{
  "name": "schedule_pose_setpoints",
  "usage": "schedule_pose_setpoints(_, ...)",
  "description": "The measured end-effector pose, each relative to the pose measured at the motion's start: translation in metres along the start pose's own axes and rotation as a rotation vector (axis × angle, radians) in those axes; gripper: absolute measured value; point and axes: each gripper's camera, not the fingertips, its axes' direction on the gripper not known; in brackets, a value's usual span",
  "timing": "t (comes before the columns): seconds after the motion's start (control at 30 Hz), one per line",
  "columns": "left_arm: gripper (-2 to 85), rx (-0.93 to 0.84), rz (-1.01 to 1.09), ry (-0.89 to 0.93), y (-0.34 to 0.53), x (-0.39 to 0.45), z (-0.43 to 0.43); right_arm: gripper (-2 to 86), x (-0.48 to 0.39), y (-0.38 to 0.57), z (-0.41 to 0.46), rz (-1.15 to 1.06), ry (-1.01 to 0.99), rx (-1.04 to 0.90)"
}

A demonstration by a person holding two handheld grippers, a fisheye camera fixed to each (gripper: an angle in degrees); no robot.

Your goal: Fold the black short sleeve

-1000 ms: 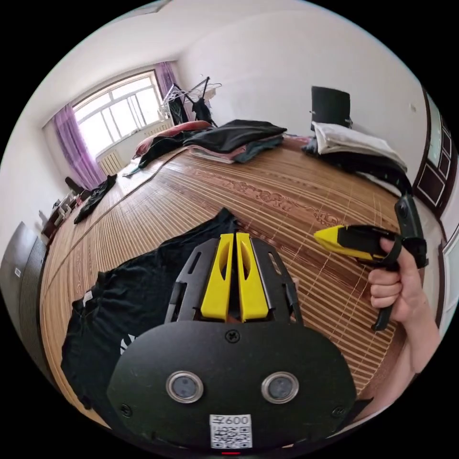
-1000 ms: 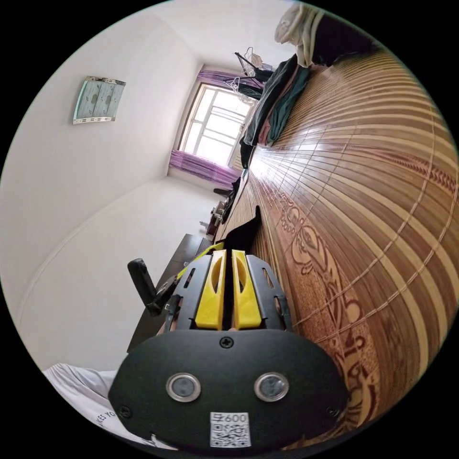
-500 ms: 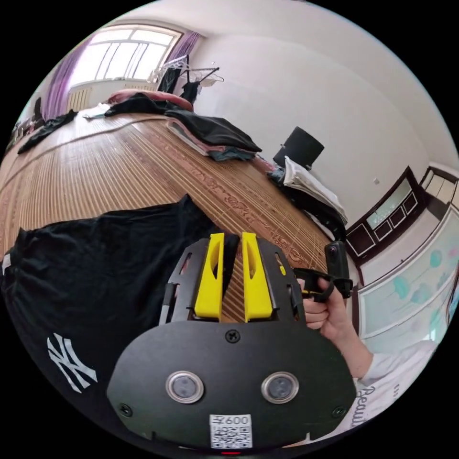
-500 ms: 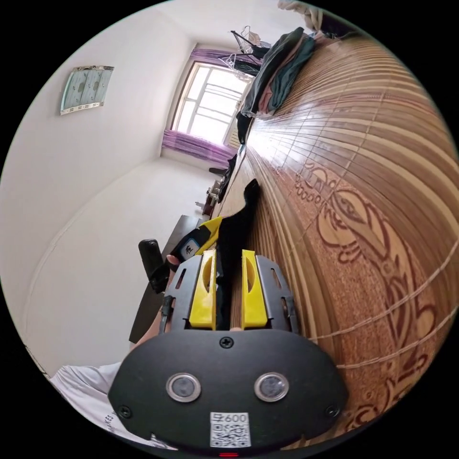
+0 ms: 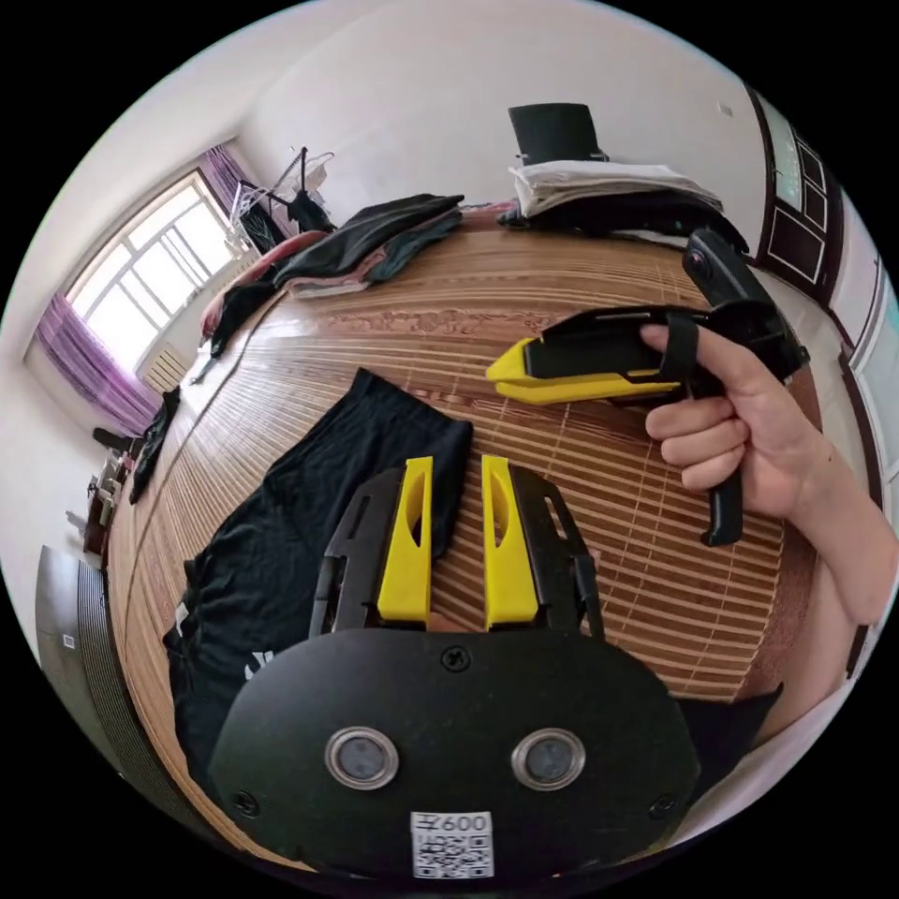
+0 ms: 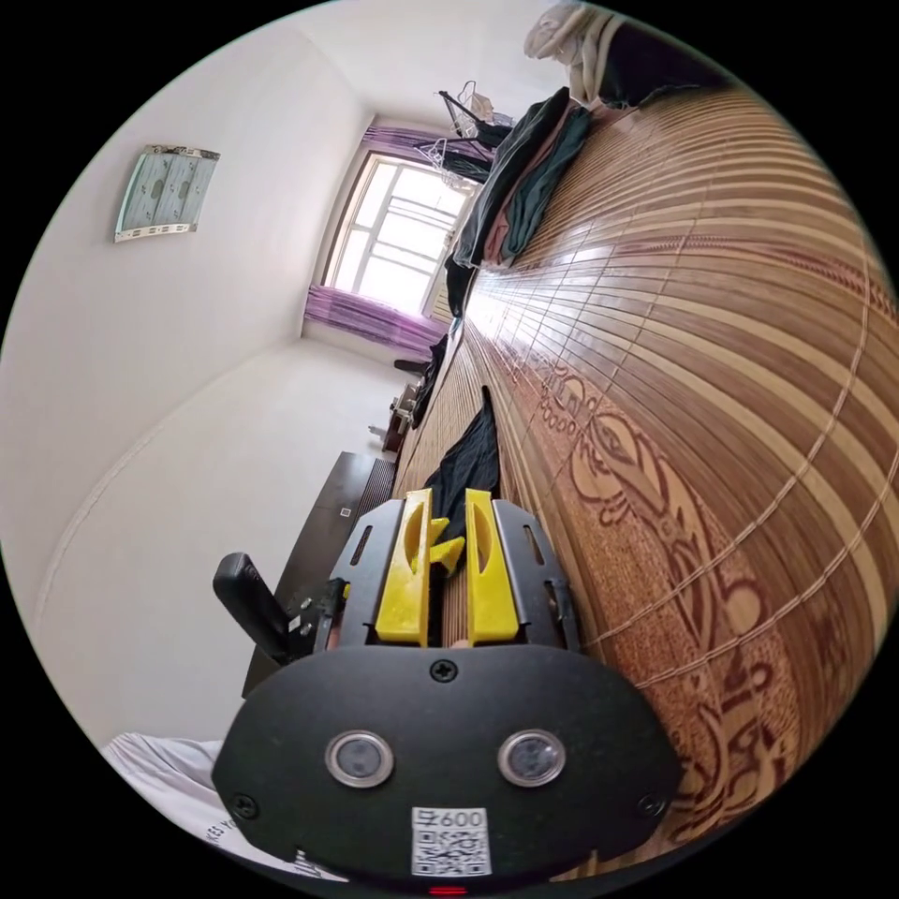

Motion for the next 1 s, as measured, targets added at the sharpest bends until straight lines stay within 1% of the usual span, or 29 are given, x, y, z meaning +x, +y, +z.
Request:
schedule_pose_setpoints(0.03,7.1,-0.05,-0.006,-0.007,-0.001,-0.008,0.01,2.3,-0.003,0.002,0.001,0.002,-0.001,0.0)
schedule_pose_setpoints(0.07,5.7,-0.063,-0.021,-0.014,0.0,-0.02,0.015,2.0,-0.005,0.003,0.002,0.005,-0.003,-0.001)
schedule_pose_setpoints(0.13,3.9,-0.046,-0.069,-0.008,0.005,-0.05,0.013,1.6,-0.009,0.005,0.004,0.012,-0.005,-0.007)
schedule_pose_setpoints(0.2,2.9,-0.03,-0.139,0.1,0.011,-0.091,0.008,1.2,-0.012,0.006,0.006,0.019,-0.005,-0.014)
schedule_pose_setpoints(0.23,2.5,-0.015,-0.219,0.215,0.019,-0.126,0.003,0.8,-0.015,0.006,0.007,0.022,-0.006,-0.018)
schedule_pose_setpoints(0.27,2.3,0.011,-0.345,0.331,0.033,-0.166,0.0,0.3,-0.018,0.006,0.009,0.019,0.008,-0.03)
schedule_pose_setpoints(0.3,2.3,0.028,-0.416,0.399,0.041,-0.187,0.0,0.0,-0.02,0.006,0.011,0.022,0.022,-0.039)
schedule_pose_setpoints(0.37,2.1,0.112,-0.734,0.741,0.091,-0.27,0.017,-0.6,-0.026,0.007,0.019,0.023,0.051,-0.07)
schedule_pose_setpoints(0.4,2.0,0.14,-0.803,0.835,0.105,-0.287,0.025,-0.6,-0.028,0.008,0.021,0.02,0.057,-0.076)
schedule_pose_setpoints(0.43,2.0,0.193,-0.907,1.0,0.131,-0.315,0.042,-0.8,-0.032,0.01,0.025,0.01,0.069,-0.087)
schedule_pose_setpoints(0.47,2.1,0.236,-0.963,1.055,0.154,-0.336,0.049,-0.8,-0.037,0.011,0.029,-0.003,0.08,-0.098)
schedule_pose_setpoints(0.53,2.2,0.232,-0.988,1.036,0.175,-0.354,0.05,-0.8,-0.043,0.013,0.036,-0.012,0.093,-0.122)
schedule_pose_setpoints(0.57,2.3,0.227,-0.957,1.051,0.181,-0.357,0.047,-0.8,-0.045,0.014,0.04,-0.01,0.099,-0.134)
schedule_pose_setpoints(0.7,2.8,0.147,-0.902,1.118,0.188,-0.343,0.05,-0.9,-0.049,0.019,0.054,0.008,0.125,-0.161)
schedule_pose_setpoints(0.8,4.1,0.108,-0.785,1.077,0.187,-0.32,0.04,-0.8,-0.06,0.022,0.068,-0.027,0.179,-0.21)
schedule_pose_setpoints(0.87,5.4,0.15,-0.673,1.107,0.19,-0.302,0.022,-0.9,-0.072,0.027,0.076,-0.079,0.245,-0.226)
schedule_pose_setpoints(0.9,5.5,0.161,-0.664,1.108,0.193,-0.298,0.017,-0.9,-0.075,0.028,0.078,-0.088,0.257,-0.225)
schedule_pose_setpoints(0.93,5.7,0.178,-0.653,1.072,0.2,-0.29,0.006,-0.9,-0.078,0.03,0.081,-0.101,0.275,-0.225)
schedule_pose_setpoints(1.0,5.7,0.177,-0.579,0.935,0.207,-0.269,-0.019,-0.9,-0.078,0.031,0.082,-0.1,0.275,-0.225)
